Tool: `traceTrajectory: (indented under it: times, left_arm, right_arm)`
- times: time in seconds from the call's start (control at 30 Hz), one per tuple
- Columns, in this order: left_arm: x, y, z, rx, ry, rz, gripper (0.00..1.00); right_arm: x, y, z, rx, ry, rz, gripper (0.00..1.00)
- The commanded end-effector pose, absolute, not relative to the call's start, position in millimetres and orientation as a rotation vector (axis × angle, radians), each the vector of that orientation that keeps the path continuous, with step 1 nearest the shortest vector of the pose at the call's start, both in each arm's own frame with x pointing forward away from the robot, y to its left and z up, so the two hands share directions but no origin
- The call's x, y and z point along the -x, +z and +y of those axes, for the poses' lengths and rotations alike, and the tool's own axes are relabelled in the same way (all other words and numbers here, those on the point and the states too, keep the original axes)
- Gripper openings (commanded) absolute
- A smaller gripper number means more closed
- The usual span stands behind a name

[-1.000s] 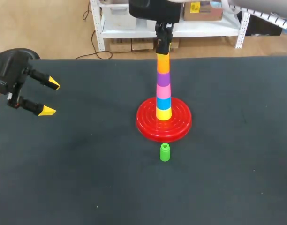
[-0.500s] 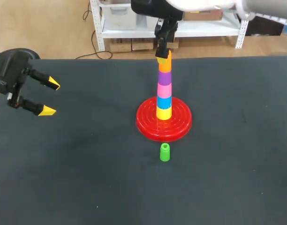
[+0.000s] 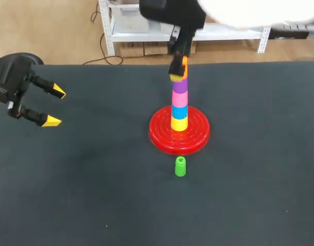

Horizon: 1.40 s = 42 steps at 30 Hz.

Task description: Pick up and stack the cylinders on the red base in this order: pink,purple,orange,green

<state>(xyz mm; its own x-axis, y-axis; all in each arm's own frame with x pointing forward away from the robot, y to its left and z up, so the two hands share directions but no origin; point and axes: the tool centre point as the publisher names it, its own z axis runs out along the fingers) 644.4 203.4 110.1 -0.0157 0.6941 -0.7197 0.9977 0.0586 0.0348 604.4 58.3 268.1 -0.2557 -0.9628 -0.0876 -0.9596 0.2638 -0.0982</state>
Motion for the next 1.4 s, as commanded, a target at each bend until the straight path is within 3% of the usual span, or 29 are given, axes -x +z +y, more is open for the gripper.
traceTrajectory:
  times: [0.03, 1.4]
  left_arm:
    - [-643.2, 109.5, 204.0, -1.691, -0.68, 1.765, 1.0]
    - [-643.2, 109.5, 204.0, -1.691, -0.68, 1.765, 1.0]
  right_arm:
    - [-580.6, 251.2, 59.1, 1.809, -0.097, 2.346, 1.0]
    - [-503.5, 72.8, 77.0, 1.895, 0.226, 2.538, 1.0]
